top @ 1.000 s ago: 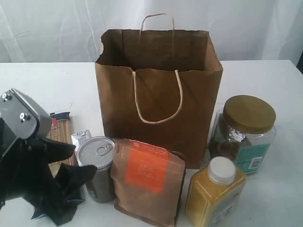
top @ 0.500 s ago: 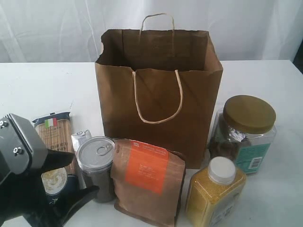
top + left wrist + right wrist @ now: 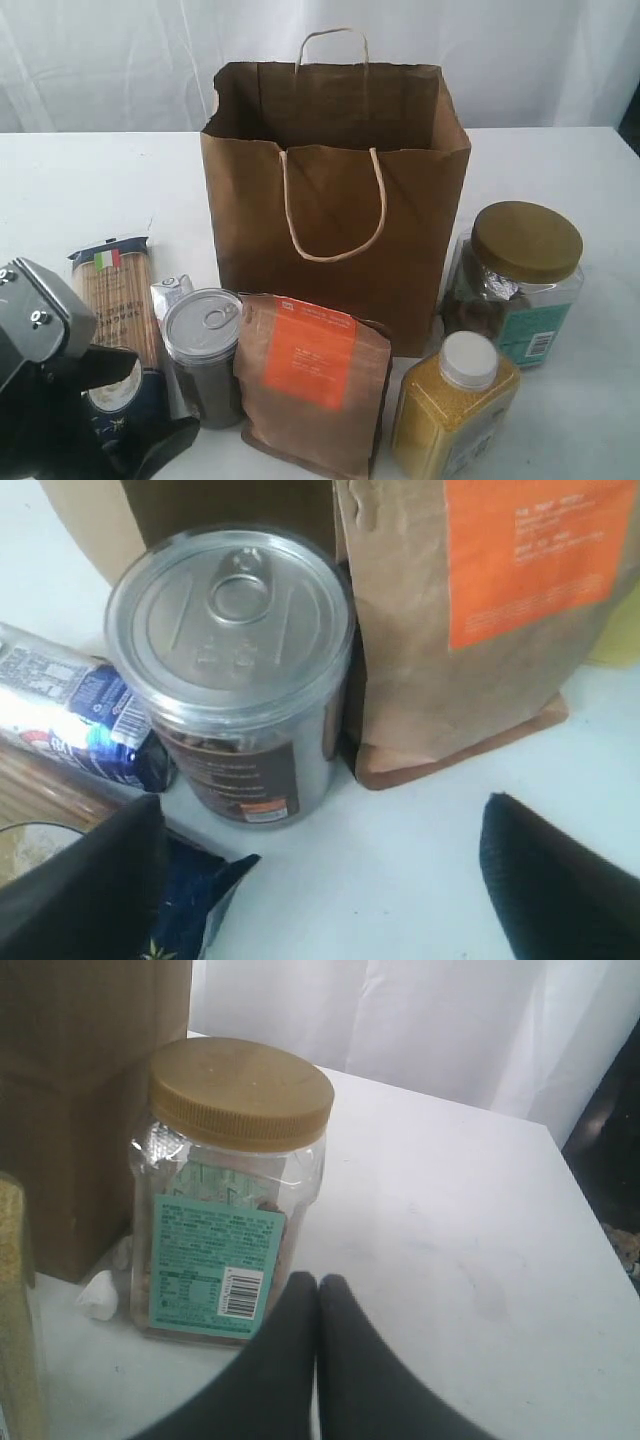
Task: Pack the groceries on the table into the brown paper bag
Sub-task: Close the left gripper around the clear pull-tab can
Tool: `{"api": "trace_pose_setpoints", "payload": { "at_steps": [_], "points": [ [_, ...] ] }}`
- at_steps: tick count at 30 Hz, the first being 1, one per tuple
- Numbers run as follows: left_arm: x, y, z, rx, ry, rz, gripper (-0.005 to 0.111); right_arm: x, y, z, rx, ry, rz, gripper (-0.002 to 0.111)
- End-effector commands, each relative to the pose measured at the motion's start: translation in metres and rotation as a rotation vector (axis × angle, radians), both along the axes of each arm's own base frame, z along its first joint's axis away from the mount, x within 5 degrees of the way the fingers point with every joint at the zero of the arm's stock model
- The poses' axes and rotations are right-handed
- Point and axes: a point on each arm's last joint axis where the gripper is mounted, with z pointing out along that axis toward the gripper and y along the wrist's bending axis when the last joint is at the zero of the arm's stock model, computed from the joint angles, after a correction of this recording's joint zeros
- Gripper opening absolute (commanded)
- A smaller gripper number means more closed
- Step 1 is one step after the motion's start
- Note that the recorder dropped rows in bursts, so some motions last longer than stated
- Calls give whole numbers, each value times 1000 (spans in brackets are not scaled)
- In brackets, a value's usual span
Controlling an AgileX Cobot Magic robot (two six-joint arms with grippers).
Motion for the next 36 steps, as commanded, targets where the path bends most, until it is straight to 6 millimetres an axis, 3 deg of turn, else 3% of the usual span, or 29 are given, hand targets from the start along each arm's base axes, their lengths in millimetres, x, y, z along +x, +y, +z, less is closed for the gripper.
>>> {"api": "trace_pose_setpoints", "payload": {
  "at_steps": [1, 9, 20, 27, 36],
  "points": [
    [5, 6, -5, 1, 40, 65, 85, 0, 0, -1, 0, -7, -6, 0],
    [23, -1, -12, -28, -16, 95, 85, 0, 0, -1, 0, -7, -6, 0],
    [32, -10, -26, -29, -21, 95, 85, 0, 0, -1, 0, -7, -6, 0],
    [35, -13, -33, -16, -9, 95, 98, 0, 0, -1, 0, -7, -6, 0],
    [39, -17, -34, -52, -43, 97, 98, 0, 0, -1, 0, -7, -6, 0]
  ]
}}
